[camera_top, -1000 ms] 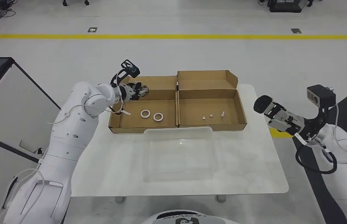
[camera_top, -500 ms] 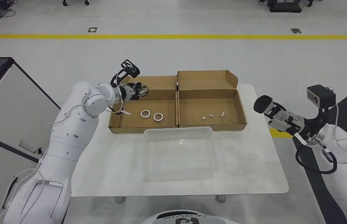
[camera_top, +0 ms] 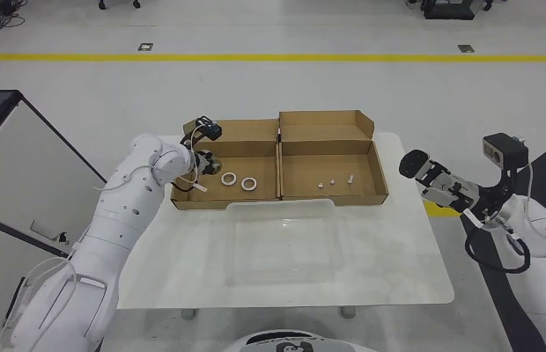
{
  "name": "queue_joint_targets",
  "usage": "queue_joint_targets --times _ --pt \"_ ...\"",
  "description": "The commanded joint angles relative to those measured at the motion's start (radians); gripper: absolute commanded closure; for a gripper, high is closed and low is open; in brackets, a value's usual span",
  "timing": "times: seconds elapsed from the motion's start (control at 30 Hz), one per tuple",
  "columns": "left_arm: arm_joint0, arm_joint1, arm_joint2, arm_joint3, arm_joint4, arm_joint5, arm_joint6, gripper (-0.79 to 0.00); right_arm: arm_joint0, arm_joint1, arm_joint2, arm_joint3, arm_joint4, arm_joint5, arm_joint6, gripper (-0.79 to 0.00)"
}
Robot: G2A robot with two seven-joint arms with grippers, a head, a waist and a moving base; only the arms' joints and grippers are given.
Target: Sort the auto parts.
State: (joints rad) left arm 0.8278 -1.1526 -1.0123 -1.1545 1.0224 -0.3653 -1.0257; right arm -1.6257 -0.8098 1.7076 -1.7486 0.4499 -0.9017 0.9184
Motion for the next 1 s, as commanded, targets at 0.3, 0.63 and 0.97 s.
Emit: queue_joint_targets --times 0.3,0.63,0.97 --pt "-0.049 -0.034 0.089 0.177 0.035 0.060 0.028 0.000 0.000 0.000 0.000 0.000 0.000 0.000 0.000 -0.785" --pt "-0.091 -0.063 0.138 0.284 0.038 0.071 0.045 0.000 0.000 0.000 0.000 0.000 0.000 0.000 0.000 -0.785" --pt "-0.114 -0.072 0.136 0.312 0.022 0.063 0.049 -0.785 0.000 0.000 0.000 0.000 0.000 0.000 0.000 -0.785"
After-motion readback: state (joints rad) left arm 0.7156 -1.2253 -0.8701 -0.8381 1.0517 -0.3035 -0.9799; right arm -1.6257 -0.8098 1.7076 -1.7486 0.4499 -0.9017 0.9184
